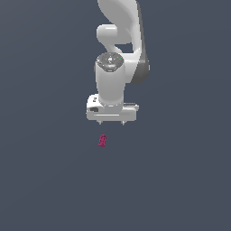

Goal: Pick up the object and move it to a goal position.

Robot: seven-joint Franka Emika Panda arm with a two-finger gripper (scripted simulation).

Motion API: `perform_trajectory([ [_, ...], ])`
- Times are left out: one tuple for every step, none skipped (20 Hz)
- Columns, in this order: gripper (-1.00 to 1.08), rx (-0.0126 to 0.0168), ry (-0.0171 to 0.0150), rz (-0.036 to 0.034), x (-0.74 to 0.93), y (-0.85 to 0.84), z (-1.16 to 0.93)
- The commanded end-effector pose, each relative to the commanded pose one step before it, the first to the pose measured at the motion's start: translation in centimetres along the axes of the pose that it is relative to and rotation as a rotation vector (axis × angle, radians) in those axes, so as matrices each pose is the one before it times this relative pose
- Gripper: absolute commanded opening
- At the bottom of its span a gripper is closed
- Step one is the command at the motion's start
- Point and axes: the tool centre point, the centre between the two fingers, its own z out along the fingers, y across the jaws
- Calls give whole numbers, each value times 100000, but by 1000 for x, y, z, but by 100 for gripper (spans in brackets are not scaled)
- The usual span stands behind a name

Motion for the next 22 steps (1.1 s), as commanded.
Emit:
perform_trajectory([
  [100,0,0,0,0,1,0],
  [100,-62,74,-70,19,34,-27],
  [100,-193,233,-216,51,90,-89],
  [100,-312,372,-349,84,152,-144],
  [100,-433,508,-486,114,208,-205],
  [100,-554,637,-627,138,255,-276],
  [100,-575,642,-659,134,249,-308],
  [100,-445,483,-524,95,179,-265],
  [100,-313,328,-384,59,108,-214],
  [100,-179,178,-236,27,48,-150],
  [100,-58,50,-92,2,-3,-74],
  [100,0,0,0,-16,-48,-18],
  [100,120,-122,153,-4,13,109],
  [100,97,-79,165,0,7,146],
  [100,103,-65,217,15,52,211],
  [100,102,-50,252,26,76,271],
  [100,112,-46,300,35,103,335],
  [100,132,-53,364,41,129,402],
  [100,159,-71,429,41,142,470],
  [100,191,-95,509,39,161,540],
  [100,215,-113,578,37,176,609],
  [100,234,-124,649,35,201,676],
])
